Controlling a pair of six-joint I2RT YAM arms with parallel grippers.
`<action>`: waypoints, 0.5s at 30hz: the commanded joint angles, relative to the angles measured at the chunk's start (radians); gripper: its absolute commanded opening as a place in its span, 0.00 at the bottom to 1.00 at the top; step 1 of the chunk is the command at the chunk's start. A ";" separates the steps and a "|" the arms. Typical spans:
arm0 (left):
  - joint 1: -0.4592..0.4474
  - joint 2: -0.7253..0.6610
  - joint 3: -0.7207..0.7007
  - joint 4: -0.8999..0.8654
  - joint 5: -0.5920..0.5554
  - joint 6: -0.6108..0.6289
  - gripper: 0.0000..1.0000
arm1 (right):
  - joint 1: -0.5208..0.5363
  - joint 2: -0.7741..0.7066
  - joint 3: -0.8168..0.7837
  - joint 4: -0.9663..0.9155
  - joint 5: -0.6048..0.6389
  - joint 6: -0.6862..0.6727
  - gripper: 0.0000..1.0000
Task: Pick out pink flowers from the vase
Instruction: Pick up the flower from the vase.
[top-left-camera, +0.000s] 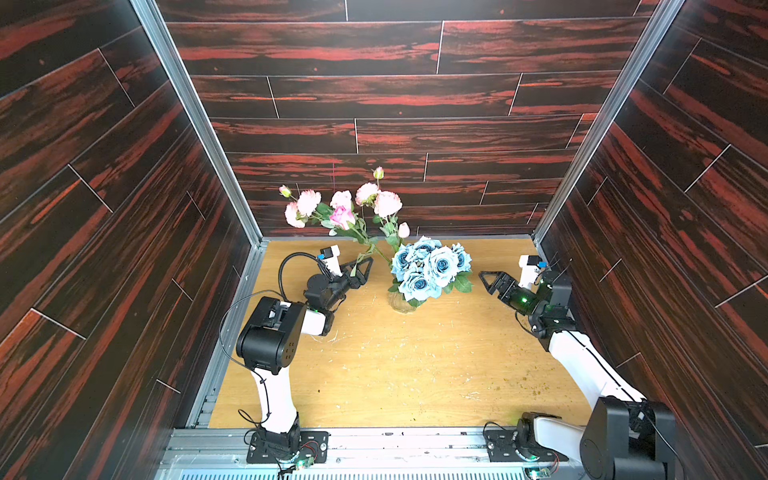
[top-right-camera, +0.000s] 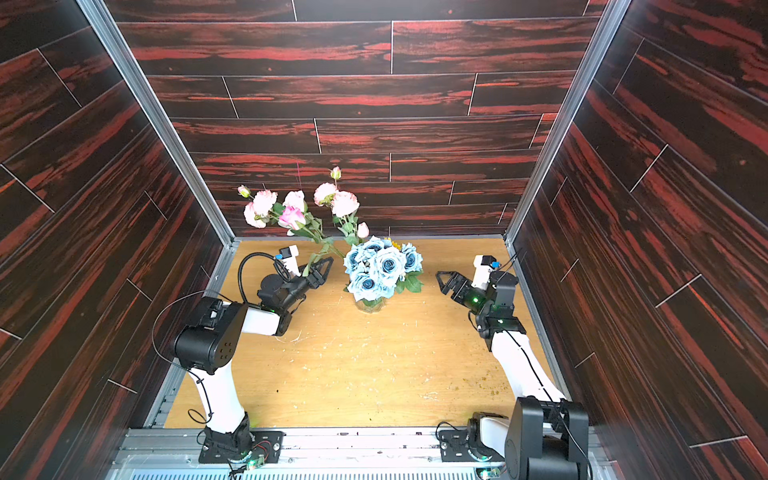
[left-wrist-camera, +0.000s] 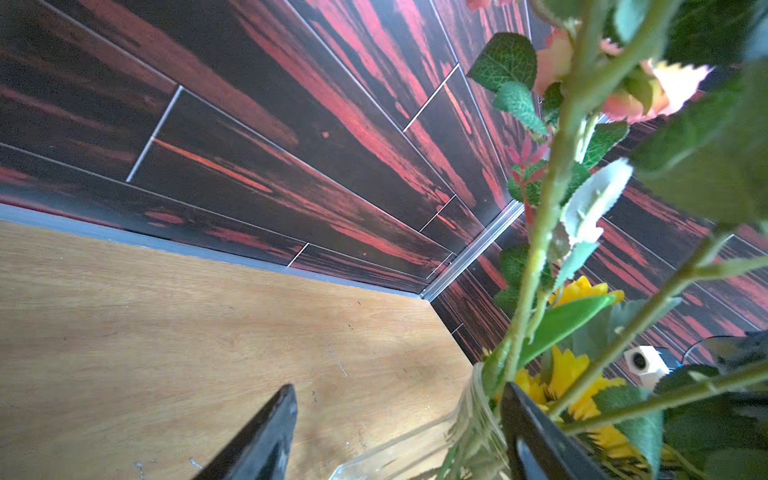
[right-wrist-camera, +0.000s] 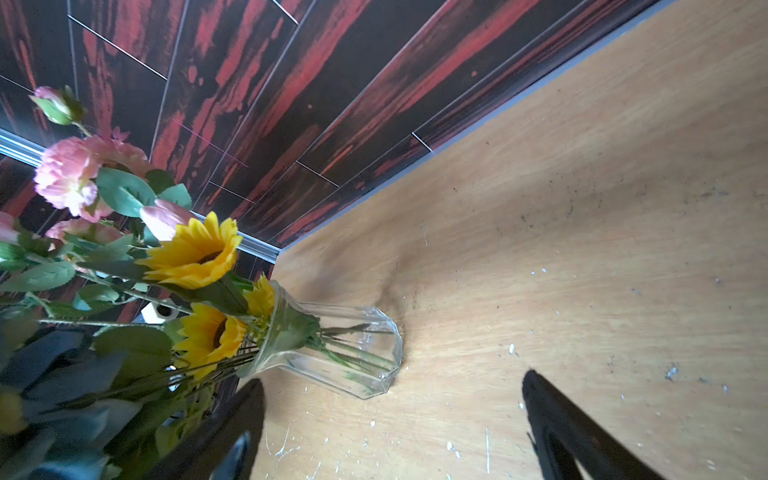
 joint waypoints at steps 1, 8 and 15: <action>-0.002 -0.043 0.023 0.047 0.035 -0.023 0.75 | 0.004 0.019 0.043 -0.023 -0.007 -0.009 0.98; -0.007 -0.063 0.047 0.047 0.031 -0.054 0.73 | 0.005 0.029 0.042 -0.029 -0.004 -0.007 0.97; -0.025 -0.043 0.121 0.047 0.009 -0.099 0.75 | 0.004 0.046 0.045 -0.024 -0.011 0.001 0.97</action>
